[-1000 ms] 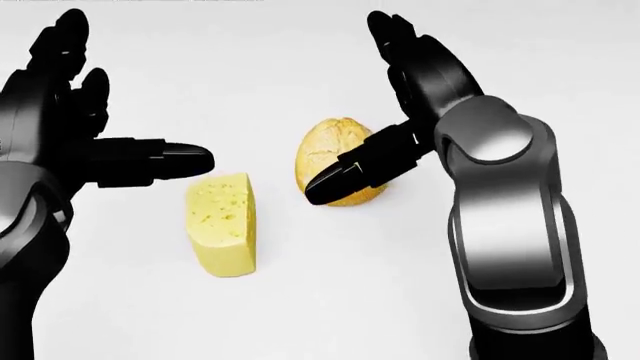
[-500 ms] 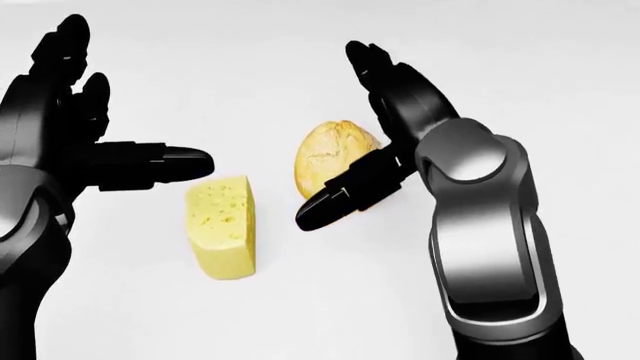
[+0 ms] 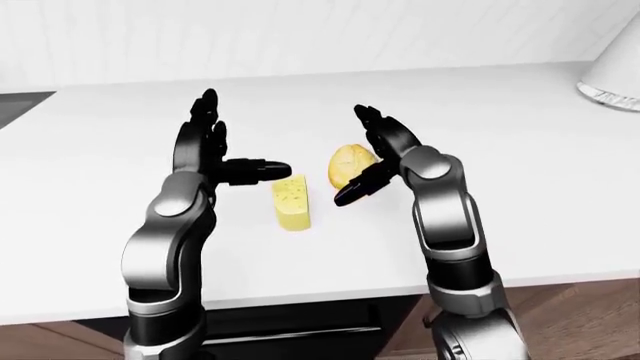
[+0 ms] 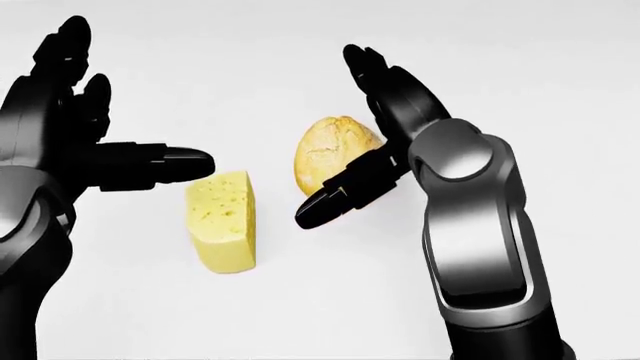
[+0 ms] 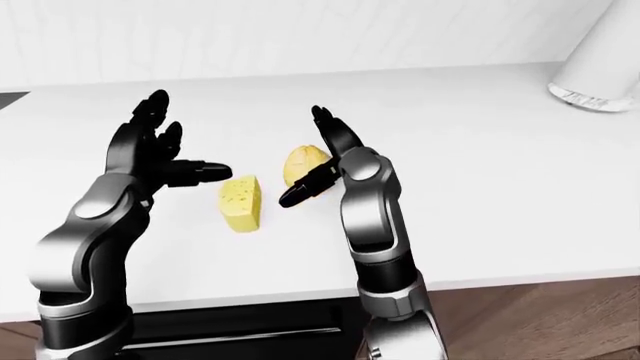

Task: Place the bread and cheese on the cutting board.

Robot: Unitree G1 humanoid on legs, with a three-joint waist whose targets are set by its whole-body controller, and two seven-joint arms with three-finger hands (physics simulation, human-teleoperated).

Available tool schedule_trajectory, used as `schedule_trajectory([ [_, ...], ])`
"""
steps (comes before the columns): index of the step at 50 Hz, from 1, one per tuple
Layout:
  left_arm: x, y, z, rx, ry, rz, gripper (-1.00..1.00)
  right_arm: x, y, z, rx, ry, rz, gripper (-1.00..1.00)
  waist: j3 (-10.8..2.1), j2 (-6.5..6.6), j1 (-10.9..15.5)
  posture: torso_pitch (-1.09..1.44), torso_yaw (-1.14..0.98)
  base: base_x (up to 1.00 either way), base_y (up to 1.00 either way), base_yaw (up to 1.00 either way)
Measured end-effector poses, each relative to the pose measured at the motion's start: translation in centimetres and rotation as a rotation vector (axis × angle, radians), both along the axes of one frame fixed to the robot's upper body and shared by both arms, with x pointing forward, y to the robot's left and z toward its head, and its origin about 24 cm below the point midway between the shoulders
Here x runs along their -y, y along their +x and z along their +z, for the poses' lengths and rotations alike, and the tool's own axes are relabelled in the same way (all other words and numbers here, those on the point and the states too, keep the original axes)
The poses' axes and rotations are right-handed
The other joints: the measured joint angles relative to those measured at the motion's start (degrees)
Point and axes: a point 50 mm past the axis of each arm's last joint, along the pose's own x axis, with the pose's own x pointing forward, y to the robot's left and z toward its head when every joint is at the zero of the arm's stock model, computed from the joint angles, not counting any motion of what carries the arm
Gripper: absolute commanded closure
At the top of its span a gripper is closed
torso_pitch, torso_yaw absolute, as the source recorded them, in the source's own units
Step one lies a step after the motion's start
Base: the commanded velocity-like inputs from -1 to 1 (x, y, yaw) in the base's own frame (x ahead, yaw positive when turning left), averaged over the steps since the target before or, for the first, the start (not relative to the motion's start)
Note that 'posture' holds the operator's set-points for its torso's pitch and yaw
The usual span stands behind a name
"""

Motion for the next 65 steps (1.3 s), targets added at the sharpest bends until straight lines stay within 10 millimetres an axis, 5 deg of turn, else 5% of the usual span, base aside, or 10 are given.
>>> schedule_trajectory([
  [65,-0.2,0.0,0.1,0.002,-0.007,0.004,-1.00,-0.7,1.1,-1.4,0.035,-0.061,-0.018,-0.80,-0.12,0.00,-0.02,0.00,0.00,0.00,0.00,0.00],
])
